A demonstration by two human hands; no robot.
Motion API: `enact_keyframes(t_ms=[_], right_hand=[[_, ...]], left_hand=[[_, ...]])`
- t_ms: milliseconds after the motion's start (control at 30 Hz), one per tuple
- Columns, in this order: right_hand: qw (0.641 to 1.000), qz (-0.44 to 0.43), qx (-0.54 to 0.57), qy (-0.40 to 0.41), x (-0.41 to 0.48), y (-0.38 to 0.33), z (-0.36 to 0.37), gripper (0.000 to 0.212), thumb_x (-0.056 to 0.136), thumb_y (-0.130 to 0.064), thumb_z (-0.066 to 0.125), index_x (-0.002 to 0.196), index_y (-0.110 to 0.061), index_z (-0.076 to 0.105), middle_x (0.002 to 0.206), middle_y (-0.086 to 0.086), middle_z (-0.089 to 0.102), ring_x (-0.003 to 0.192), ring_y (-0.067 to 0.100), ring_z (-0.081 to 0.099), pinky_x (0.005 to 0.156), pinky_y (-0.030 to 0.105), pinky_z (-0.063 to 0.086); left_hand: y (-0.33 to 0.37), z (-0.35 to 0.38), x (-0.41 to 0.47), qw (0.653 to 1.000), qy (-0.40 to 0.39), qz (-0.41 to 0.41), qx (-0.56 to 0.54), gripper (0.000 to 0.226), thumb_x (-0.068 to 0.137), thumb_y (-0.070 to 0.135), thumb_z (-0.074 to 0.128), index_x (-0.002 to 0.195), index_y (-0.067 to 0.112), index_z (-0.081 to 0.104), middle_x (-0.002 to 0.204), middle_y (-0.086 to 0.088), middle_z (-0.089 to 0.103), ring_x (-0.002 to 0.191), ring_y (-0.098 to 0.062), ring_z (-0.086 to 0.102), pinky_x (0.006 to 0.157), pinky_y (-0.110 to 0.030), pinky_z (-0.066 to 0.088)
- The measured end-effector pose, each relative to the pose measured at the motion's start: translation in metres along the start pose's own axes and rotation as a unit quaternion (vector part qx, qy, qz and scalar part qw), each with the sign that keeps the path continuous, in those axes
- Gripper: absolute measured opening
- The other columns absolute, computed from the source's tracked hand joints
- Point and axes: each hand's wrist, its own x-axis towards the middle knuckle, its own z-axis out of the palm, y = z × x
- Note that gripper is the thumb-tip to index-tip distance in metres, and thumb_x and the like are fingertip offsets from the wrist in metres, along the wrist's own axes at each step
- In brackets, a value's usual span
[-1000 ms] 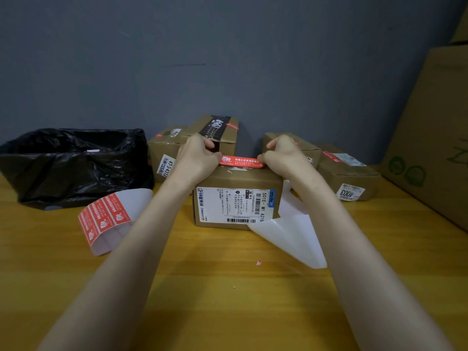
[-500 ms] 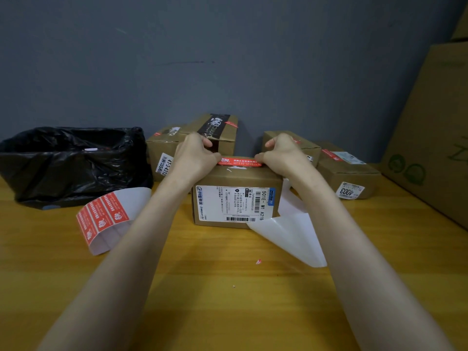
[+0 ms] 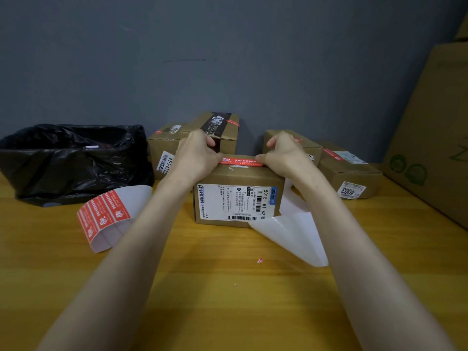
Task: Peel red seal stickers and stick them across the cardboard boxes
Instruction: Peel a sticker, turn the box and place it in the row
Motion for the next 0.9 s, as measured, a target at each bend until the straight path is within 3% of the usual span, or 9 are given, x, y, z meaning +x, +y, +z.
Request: enact_keyframes(t_ms=[233,600,800,900], right_hand=[[1.000,0.004,0.003,-0.002,0.0005,-0.0003,0.0001,0.049,0.087,-0.020,0.064,0.130,-0.006,0.047,0.130,0.009,0.051,0.119,0.024,0.049,0.079,0.024,0.035],[1.000,0.002,0.005,0.007,-0.0007,-0.0001,0.0011,0.049,0.085,-0.019,0.066,0.128,-0.006,0.048,0.130,0.009,0.051,0.119,0.023,0.048,0.076,0.022,0.031],[1.000,-0.006,-0.008,0.010,-0.0035,-0.0013,-0.0014,0.045,0.083,-0.023,0.068,0.122,-0.007,0.051,0.125,0.007,0.052,0.113,0.021,0.048,0.073,0.024,0.031],[1.000,0.000,-0.016,0.010,-0.0061,-0.0025,-0.0057,0.032,0.081,-0.027,0.071,0.102,-0.009,0.054,0.113,0.010,0.055,0.107,0.023,0.051,0.072,0.035,0.039]], left_hand=[[-0.0010,-0.0002,0.0008,1.000,-0.009,0.005,0.004,0.022,0.082,0.019,0.070,0.092,0.018,0.050,0.091,-0.003,0.067,0.100,-0.019,0.060,0.087,-0.032,0.045],[-0.0022,0.0019,0.0020,1.000,-0.007,0.000,0.022,0.019,0.079,0.019,0.068,0.085,0.020,0.050,0.103,-0.009,0.065,0.103,-0.022,0.058,0.083,-0.031,0.045],[-0.0027,-0.0005,0.0017,0.999,-0.004,0.017,0.036,0.011,0.081,0.016,0.067,0.082,0.017,0.056,0.098,-0.009,0.066,0.103,-0.023,0.057,0.078,-0.028,0.041],[-0.0017,-0.0038,0.0010,0.999,-0.009,0.031,0.035,0.009,0.083,0.014,0.065,0.077,0.017,0.060,0.087,-0.002,0.063,0.101,-0.021,0.059,0.077,-0.026,0.041]])
